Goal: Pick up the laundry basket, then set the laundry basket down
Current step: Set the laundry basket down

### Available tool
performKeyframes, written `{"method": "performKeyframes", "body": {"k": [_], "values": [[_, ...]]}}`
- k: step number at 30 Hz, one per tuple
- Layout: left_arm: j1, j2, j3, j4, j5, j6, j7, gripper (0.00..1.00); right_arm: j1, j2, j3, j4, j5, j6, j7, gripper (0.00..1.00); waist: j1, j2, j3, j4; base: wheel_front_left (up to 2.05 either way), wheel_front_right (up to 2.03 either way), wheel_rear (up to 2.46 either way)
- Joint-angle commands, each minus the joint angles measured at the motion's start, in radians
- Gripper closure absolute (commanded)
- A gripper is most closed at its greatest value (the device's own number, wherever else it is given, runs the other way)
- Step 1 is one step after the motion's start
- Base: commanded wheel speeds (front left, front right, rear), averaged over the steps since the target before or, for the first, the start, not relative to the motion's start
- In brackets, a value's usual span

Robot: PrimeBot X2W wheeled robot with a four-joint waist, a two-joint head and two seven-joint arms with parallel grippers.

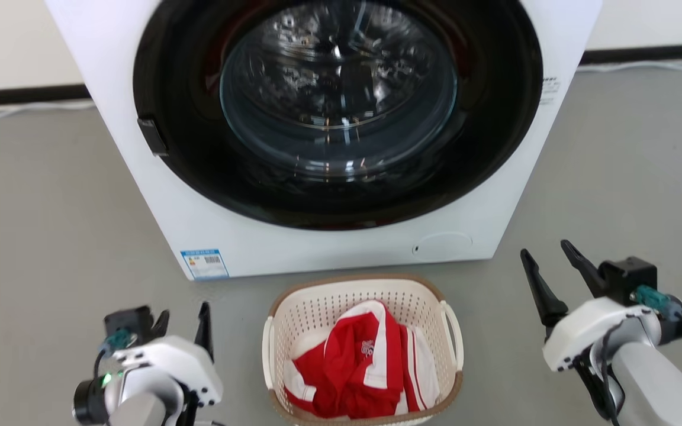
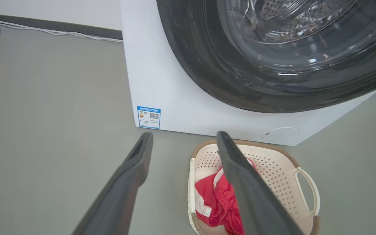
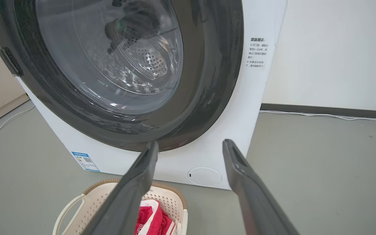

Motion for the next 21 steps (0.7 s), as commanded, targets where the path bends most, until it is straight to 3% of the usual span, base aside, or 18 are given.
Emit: {"method": "performKeyframes", "body": {"k": [1,21], "values": [[0.006,0.028,0.05,-0.036,0.02,-0.004,-0.011,0.0,0.024,-0.01,0.001,-0.037,-0.016,0.006,-0.011,0.0,-0.0001,0.0,-0.023,-0.001,0.0,0.0,0.0],[0.294,0.017,0.271,-0.372,0.201,0.005,-0.011,0.0,0.238,-0.008,-0.152,-0.277,-0.115,0.006,-0.011,0.0,-0.0001,0.0,-0.087,-0.012,0.0,0.0,0.0]]}}
